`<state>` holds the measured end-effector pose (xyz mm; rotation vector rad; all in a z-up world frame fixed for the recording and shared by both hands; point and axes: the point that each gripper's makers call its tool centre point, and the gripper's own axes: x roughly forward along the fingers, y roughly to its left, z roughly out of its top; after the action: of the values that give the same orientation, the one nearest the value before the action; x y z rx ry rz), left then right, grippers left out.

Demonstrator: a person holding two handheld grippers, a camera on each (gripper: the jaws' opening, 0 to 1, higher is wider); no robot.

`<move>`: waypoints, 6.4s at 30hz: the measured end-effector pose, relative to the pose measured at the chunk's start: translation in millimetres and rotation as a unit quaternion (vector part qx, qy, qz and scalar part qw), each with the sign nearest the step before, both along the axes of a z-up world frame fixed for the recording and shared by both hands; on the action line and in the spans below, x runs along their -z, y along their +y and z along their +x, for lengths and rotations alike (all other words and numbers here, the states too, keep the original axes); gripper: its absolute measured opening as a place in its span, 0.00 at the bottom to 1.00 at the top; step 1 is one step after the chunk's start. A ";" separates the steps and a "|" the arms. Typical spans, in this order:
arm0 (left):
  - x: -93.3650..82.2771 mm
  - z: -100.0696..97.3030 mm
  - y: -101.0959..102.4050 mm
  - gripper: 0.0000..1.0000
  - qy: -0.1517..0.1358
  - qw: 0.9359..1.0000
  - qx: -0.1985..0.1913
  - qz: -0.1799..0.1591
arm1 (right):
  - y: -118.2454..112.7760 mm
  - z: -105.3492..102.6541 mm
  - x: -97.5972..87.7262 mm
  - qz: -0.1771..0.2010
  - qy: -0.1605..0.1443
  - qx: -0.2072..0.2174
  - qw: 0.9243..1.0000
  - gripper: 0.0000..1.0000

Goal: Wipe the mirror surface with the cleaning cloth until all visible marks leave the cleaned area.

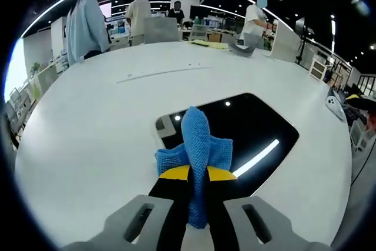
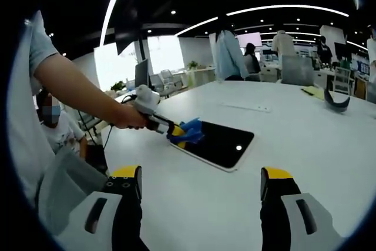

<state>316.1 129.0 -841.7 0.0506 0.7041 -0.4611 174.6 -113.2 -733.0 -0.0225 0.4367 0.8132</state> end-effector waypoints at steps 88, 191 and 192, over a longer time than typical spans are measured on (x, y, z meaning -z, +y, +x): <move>-0.9 -17.0 -1.5 0.07 0.022 0.999 0.026 0.014 | 5.7 12.2 -15.1 -0.011 0.020 0.053 0.998 0.93; -82.7 -66.3 74.8 0.05 -0.063 0.996 -0.031 -0.055 | 38.1 5.6 -23.2 -0.045 0.003 0.039 0.998 0.91; -82.0 -68.1 77.5 0.05 -0.060 0.996 -0.033 -0.055 | 38.3 5.9 -24.3 -0.046 0.002 0.038 0.998 0.91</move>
<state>248.0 206.5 -759.7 -0.0478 0.5595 -0.4284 180.5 -75.0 -708.8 -0.0896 0.4753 0.7171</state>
